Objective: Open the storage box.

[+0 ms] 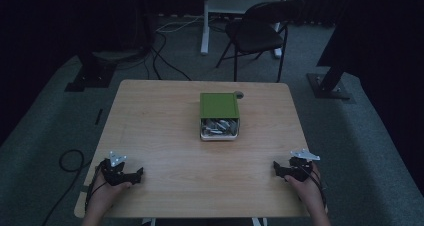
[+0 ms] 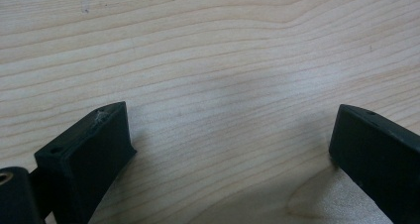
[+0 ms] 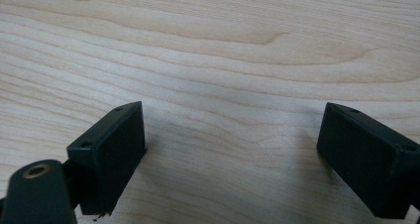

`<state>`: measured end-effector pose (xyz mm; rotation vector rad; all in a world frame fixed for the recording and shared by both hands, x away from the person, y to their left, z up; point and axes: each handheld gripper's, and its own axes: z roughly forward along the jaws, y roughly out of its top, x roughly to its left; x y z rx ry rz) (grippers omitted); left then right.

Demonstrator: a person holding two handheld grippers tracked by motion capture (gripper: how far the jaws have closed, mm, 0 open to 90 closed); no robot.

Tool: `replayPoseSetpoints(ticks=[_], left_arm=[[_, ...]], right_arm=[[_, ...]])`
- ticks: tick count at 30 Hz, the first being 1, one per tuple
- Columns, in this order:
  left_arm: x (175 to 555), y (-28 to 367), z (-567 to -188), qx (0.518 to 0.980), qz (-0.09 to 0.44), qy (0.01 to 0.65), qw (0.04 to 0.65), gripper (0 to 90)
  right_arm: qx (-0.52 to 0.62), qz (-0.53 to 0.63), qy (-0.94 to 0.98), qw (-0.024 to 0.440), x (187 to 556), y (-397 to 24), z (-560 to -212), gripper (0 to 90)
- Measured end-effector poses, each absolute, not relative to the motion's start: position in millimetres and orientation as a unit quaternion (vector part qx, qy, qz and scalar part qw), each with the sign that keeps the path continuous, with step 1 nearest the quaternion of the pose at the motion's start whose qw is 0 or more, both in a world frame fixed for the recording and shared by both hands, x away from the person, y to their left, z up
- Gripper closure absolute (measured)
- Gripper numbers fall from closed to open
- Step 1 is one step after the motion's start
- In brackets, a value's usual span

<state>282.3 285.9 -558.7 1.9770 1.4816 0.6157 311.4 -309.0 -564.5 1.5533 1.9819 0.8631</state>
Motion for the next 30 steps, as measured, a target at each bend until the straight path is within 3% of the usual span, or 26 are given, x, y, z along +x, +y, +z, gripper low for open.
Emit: replayPoseSetpoints(ticks=[30], left_arm=[[280.8, 250.9, -554.8, 0.790, 0.243, 0.472, 0.307, 5.9]], right_arm=[[0.567, 0.315, 0.723, 0.237, 311.5, -309.0, -564.5, 10.9]])
